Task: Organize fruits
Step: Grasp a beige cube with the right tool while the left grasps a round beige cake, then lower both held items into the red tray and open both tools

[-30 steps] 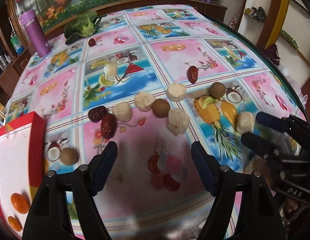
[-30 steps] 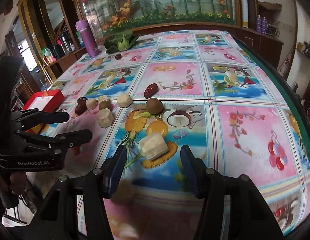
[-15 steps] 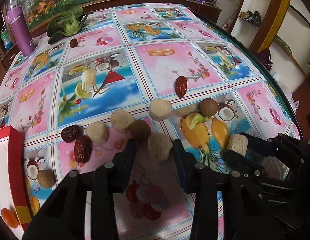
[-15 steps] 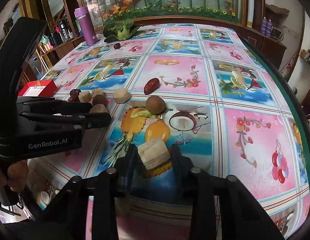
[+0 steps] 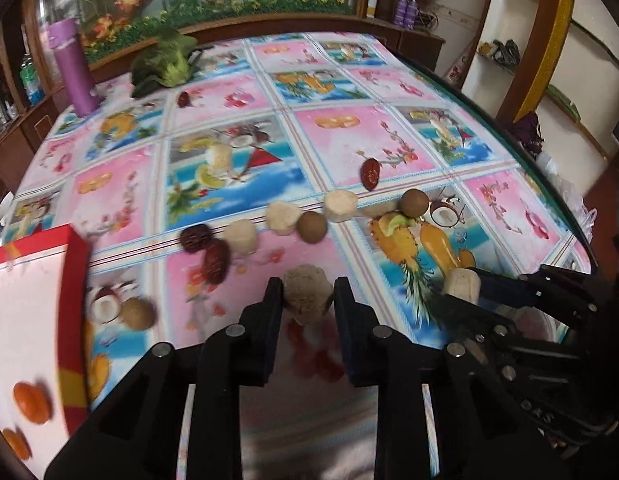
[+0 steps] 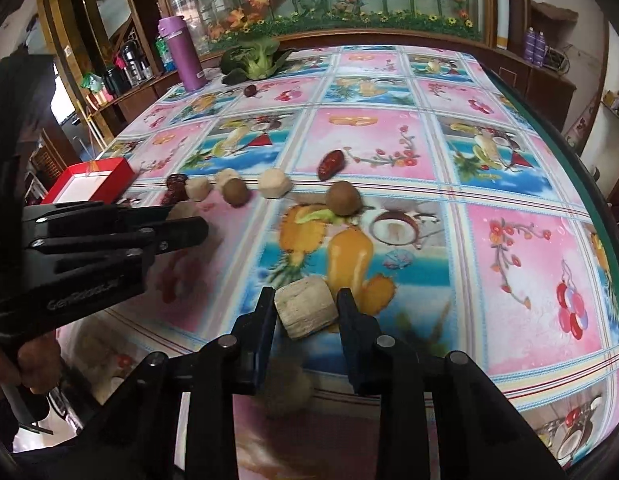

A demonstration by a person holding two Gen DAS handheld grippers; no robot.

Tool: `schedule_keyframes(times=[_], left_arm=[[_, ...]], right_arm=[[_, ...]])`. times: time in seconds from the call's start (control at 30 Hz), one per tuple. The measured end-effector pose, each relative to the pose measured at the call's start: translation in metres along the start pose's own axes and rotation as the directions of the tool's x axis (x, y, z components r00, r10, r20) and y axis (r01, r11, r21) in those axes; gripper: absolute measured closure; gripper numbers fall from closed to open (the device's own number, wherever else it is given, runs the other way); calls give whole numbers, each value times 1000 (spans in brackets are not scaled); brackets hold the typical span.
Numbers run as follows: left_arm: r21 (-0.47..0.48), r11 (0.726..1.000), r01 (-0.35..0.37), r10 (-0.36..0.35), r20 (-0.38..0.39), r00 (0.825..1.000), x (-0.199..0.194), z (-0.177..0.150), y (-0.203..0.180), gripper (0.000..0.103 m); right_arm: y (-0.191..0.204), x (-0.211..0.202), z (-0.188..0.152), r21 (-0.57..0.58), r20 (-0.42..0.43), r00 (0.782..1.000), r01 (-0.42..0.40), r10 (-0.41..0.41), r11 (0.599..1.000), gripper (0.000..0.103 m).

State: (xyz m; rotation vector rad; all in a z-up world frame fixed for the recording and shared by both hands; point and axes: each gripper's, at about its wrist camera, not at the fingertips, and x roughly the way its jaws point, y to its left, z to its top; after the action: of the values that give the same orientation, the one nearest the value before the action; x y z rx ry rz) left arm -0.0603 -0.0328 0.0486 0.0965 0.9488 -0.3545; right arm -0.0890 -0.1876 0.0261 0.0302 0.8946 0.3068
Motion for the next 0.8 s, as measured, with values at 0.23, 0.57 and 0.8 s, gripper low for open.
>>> schedule_keyframes(times=[0.23,0.57,0.8], left_arm=[[-99,987,-126,139,140,980,-79,-32,57,75],[-397,839,-373,445,104,890,-141,-94,186,75],[-472,757,-452,512,-1,859,-123,-117,238,75]], right_arm=[[66,6,22,-84,0,995,-100,100,991,73],[222,41,67,-258,-28,952,-302,305,918,73],[288,85,88,-258,-78,939,-342,334,903,73]])
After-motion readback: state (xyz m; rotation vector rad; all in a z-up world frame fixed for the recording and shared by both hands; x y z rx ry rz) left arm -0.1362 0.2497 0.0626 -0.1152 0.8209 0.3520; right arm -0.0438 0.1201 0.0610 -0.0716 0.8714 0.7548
